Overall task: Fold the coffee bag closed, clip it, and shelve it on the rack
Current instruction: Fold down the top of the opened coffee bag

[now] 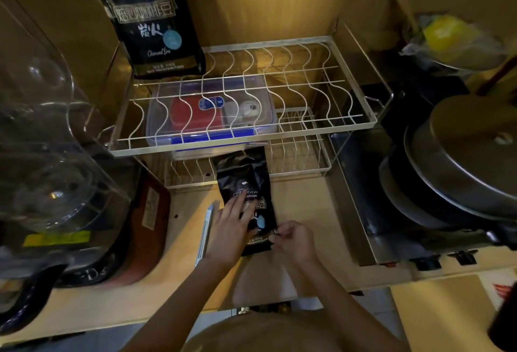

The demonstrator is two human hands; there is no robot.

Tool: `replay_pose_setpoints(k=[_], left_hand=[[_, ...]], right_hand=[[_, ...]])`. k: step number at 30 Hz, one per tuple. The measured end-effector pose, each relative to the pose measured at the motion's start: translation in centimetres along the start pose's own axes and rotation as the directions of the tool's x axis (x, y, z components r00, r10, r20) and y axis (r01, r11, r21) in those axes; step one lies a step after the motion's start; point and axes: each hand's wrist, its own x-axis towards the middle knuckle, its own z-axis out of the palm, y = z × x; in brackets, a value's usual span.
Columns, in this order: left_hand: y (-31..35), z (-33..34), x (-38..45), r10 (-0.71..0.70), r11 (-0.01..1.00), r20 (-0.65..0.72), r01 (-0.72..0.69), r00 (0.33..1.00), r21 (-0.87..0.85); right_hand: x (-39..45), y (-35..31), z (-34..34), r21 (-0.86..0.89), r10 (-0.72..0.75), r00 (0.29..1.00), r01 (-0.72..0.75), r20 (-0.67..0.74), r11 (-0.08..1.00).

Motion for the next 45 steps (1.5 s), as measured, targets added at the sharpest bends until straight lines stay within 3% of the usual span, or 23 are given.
replay_pose_setpoints(k=[5, 8, 13, 17, 21, 26, 29, 33, 38, 42, 45], left_hand=[[-0.2, -1.0, 0.3, 0.014, 0.999, -0.027, -0.016, 1.0, -0.052], [-0.4, -3.2, 2.4, -0.025, 0.982, -0.102, 0.005, 0.994, -0.19], [0.3, -6.6, 6.5, -0.067, 0.986, -0.237, 0.027, 0.969, -0.166], [1.2, -7.0, 6.5, -0.051, 0.991, -0.21, 0.023, 0.976, -0.133], [0.8, -7.8, 5.9, -0.044, 0.937, -0.231, -0.04, 0.972, -0.346], [1.2, -8.8, 4.6, 0.025, 0.829, -0.159, -0.109, 0.987, -0.548], [1.3, -9.8, 3.6, 0.089, 0.791, -0.093, -0.127, 0.992, -0.598], [2.6, -10.9, 1.9, 0.113, 0.755, -0.18, -0.203, 0.977, -0.624], [2.8, -11.2, 1.3, 0.246, 0.777, -0.162, -0.295, 0.956, -0.556], [3.0, -10.7, -0.2, 0.241, 0.8, -0.126, -0.27, 0.962, -0.536], [3.2, -10.5, -1.0, 0.227, 0.806, -0.121, -0.256, 0.966, -0.534]], right_hand=[[0.2, 0.1, -0.5, 0.083, -0.008, 0.994, -0.001, 0.109, 0.997], [0.1, 0.9, -0.8, 0.042, -0.077, 0.989, 0.072, 0.13, 0.997], [-0.5, 2.7, -0.9, -0.05, -0.112, 0.984, 0.12, 0.141, 0.992], [-0.8, 3.0, -1.2, -0.079, -0.11, 0.981, 0.124, 0.16, 0.989], [-0.7, 2.7, -1.2, -0.187, -0.111, 0.982, 0.14, 0.156, 0.972], [-0.8, 2.4, -0.6, -0.374, -0.161, 0.981, 0.189, 0.104, 0.908], [-1.3, 2.9, -0.3, -0.384, -0.18, 0.982, 0.19, 0.063, 0.903], [-1.4, 3.3, -0.4, -0.343, -0.255, 0.966, 0.228, -0.035, 0.911], [-0.5, 2.7, -0.6, -0.368, -0.156, 0.977, 0.201, 0.148, 0.908], [0.8, 1.3, -1.8, -0.276, -0.135, 0.99, 0.12, -0.037, 0.954], [1.5, 0.7, -1.4, -0.444, -0.207, 0.978, 0.2, 0.033, 0.873]])
